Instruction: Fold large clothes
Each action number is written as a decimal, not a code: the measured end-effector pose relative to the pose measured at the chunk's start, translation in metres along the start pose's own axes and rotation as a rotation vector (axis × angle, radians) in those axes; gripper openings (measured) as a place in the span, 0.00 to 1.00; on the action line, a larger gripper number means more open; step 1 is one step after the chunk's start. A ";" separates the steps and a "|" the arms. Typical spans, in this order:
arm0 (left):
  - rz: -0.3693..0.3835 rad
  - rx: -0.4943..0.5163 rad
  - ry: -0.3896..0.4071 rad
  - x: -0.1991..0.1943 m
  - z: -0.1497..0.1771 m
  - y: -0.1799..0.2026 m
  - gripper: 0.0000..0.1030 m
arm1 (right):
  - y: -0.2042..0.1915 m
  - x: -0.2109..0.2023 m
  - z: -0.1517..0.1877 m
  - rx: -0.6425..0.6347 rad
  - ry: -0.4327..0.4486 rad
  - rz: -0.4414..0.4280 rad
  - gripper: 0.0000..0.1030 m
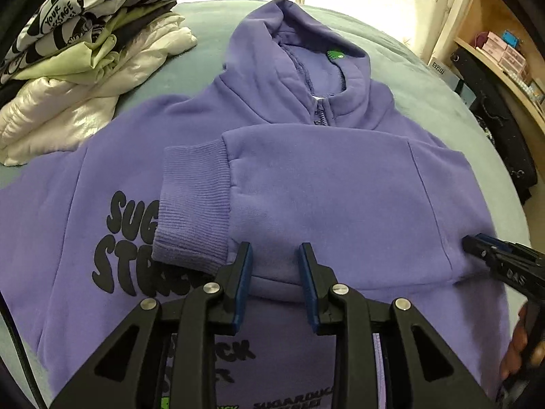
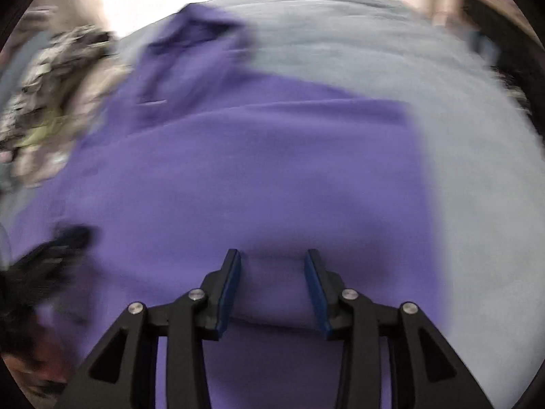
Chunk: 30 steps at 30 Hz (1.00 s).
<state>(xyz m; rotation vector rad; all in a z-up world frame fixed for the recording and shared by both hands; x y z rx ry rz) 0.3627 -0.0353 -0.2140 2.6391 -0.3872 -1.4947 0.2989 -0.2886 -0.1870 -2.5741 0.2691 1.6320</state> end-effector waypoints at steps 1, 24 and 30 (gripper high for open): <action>0.012 -0.008 -0.004 -0.001 0.000 -0.001 0.26 | 0.018 0.000 0.002 0.023 0.005 -0.002 0.35; -0.039 0.075 0.024 -0.066 0.033 0.033 0.63 | 0.035 -0.053 0.031 0.186 -0.037 -0.127 0.10; -0.023 0.073 0.057 -0.120 0.059 0.037 0.63 | 0.024 -0.098 0.057 0.205 -0.016 -0.199 0.10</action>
Point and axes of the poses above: each gripper's, at about its wrist camera, not at the fingertips, and x roughly the way its jaws point, y to its right, z to its underside, the point moved 6 cm from there along x, roughly the way its jaws point, and after that the axes turned 1 degree about x, right-handed, at the moved point
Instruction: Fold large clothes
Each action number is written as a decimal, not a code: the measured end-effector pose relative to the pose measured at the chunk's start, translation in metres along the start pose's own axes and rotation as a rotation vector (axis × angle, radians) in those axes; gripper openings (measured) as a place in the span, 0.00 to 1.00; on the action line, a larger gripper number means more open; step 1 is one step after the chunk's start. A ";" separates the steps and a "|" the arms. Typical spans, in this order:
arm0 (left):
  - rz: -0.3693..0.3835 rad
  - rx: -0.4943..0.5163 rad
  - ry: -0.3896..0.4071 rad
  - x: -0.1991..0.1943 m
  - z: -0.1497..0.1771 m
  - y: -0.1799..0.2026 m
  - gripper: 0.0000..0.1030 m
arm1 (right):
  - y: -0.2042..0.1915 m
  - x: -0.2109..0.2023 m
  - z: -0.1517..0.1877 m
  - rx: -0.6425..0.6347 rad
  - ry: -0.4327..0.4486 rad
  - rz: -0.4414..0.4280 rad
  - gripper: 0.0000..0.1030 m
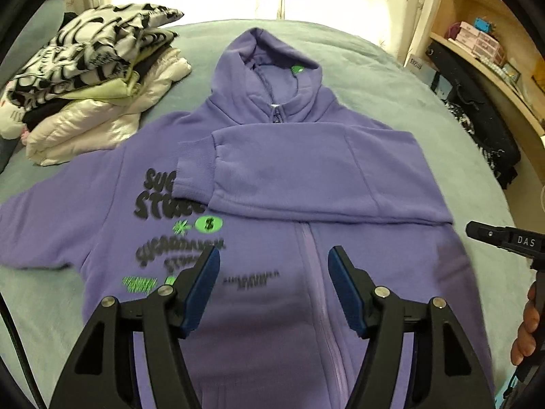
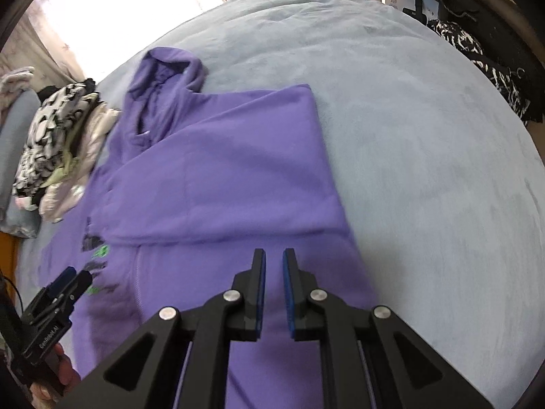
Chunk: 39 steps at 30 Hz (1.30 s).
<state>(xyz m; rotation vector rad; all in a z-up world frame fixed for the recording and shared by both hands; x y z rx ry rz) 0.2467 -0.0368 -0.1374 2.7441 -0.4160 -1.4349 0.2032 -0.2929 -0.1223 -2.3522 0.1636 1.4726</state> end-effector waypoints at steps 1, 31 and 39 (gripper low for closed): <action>-0.005 0.006 0.008 -0.008 0.003 0.001 0.63 | -0.002 -0.006 0.004 -0.001 0.003 -0.008 0.10; -0.109 -0.181 0.167 -0.170 0.088 -0.162 0.71 | -0.225 -0.118 0.128 -0.368 0.211 -0.198 0.35; -0.040 -0.319 0.114 -0.127 0.100 -0.223 0.71 | -0.259 -0.055 0.135 -0.345 0.132 -0.197 0.35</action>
Point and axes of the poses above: each gripper's, at about its wrist camera, not at the fingertips, and x roughly the way its jaws point, y to its right, z to its underside, the point moved 6 cm from there along x, roughly the way its jaws point, and after that the axes turned 1 degree about x, right-handed, at the moved point
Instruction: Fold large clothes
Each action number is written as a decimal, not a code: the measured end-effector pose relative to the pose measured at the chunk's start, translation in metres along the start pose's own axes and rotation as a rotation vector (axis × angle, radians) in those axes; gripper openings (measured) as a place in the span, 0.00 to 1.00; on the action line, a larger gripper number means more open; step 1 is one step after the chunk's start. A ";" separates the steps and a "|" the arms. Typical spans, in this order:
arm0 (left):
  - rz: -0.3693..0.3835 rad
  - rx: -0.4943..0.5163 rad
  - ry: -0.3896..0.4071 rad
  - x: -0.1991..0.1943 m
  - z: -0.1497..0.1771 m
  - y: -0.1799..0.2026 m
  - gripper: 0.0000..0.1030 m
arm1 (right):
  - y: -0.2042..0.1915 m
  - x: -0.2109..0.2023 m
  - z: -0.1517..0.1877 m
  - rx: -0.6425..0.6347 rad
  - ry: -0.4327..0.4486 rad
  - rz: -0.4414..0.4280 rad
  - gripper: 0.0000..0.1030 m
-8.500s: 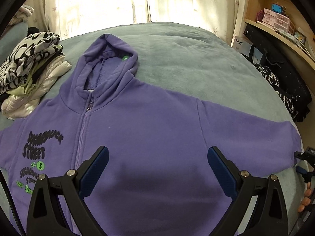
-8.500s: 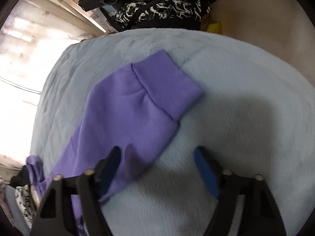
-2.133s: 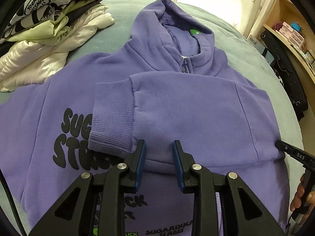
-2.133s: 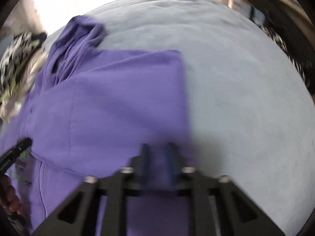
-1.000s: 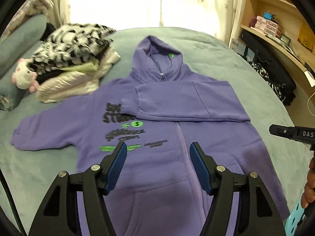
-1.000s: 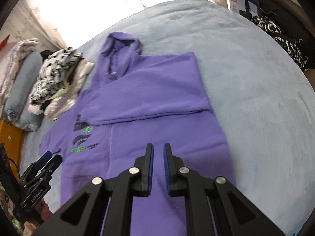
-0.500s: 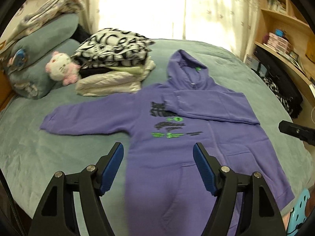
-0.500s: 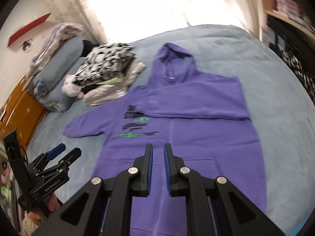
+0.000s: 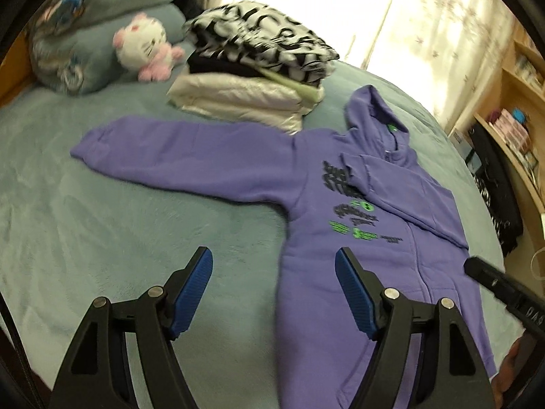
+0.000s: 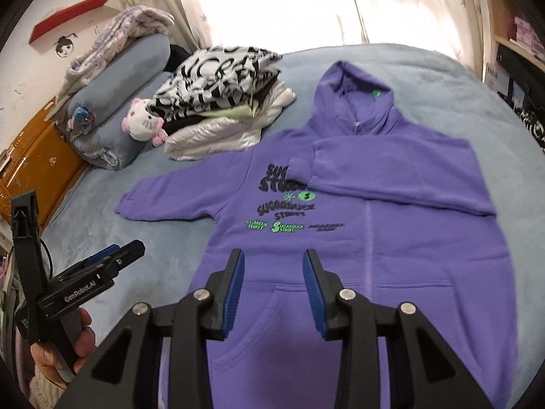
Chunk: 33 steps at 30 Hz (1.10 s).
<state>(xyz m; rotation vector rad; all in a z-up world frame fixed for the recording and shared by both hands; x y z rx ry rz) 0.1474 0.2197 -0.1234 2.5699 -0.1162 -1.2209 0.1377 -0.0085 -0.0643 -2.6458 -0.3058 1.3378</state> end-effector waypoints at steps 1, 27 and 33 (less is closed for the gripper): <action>0.014 -0.017 -0.003 0.005 -0.001 -0.007 0.71 | -0.002 0.006 0.001 -0.005 -0.007 0.002 0.35; 0.067 -0.611 -0.011 0.150 -0.079 -0.237 0.18 | -0.023 0.151 -0.054 -0.035 -0.066 0.078 0.34; -0.066 -0.495 0.057 0.125 -0.108 -0.201 0.07 | -0.012 0.146 -0.052 -0.025 -0.068 0.074 0.34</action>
Point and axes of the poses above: each gripper's, at about its wrist camera, not at the fingertips, and x roughly the way its jaws point, y to its right, z to its underside, the point moved 6 cm from there along x, roughly the way its jaws point, and after that the axes turned 1 degree about x, right-handed, at the moved point
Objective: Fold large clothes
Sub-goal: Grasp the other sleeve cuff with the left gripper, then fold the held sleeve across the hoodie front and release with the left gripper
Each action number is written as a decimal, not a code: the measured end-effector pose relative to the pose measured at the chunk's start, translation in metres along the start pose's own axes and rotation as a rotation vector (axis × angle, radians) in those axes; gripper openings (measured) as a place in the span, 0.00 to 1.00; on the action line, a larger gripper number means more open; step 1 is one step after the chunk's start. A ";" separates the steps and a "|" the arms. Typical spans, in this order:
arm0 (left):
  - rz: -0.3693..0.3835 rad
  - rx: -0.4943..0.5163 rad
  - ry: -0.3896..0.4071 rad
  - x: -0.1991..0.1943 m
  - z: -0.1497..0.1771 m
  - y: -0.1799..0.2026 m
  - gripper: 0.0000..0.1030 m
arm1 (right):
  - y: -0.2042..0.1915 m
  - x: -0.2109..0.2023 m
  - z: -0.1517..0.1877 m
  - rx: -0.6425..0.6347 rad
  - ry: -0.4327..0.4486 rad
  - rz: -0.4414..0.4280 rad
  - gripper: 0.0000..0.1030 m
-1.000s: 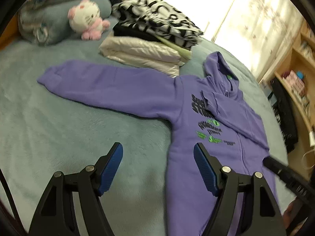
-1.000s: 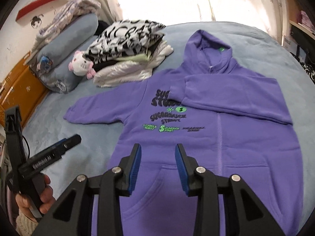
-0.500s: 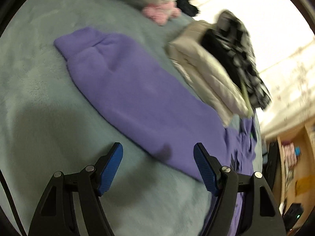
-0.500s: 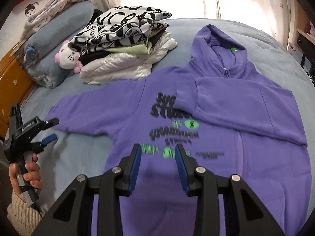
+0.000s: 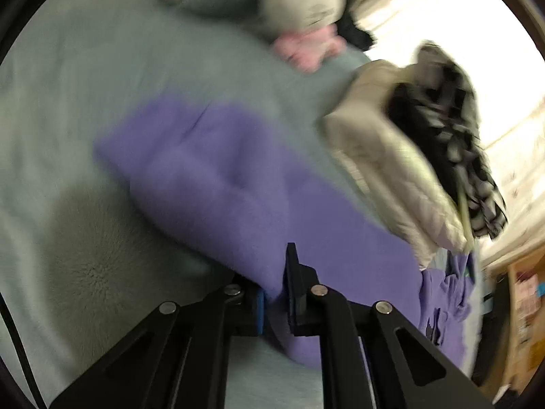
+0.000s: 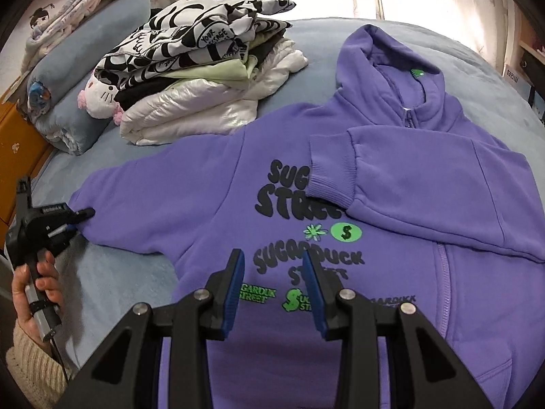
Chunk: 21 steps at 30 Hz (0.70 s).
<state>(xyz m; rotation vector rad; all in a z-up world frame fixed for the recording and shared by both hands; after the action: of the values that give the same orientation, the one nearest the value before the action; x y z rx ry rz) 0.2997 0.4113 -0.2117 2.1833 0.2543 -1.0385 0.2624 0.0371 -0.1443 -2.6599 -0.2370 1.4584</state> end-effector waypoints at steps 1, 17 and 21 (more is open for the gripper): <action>0.012 0.044 0.032 -0.013 0.000 0.021 0.07 | 0.003 -0.004 -0.001 0.005 0.007 -0.002 0.34; 0.331 0.715 -0.036 -0.065 0.203 0.356 0.13 | 0.145 -0.096 0.008 0.223 0.146 0.057 0.35; 0.250 0.810 -0.199 -0.015 0.274 0.356 0.56 | 0.187 -0.106 0.024 0.274 0.143 0.097 0.35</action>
<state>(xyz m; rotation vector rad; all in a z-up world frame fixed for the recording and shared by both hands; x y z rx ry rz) 0.2821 -0.0316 -0.1400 2.6699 -0.6232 -1.3475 0.2030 -0.1654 -0.0994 -2.5647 0.0978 1.2165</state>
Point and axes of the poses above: each gripper's, at about its wrist camera, not at the fingertips, and x roughly the way its jaws point, y to its right, z to its underside, the point moved 6 cm from there along x, roughly the way its jaws point, and after that the axes turned 1 degree about x, right-handed, at the moved point
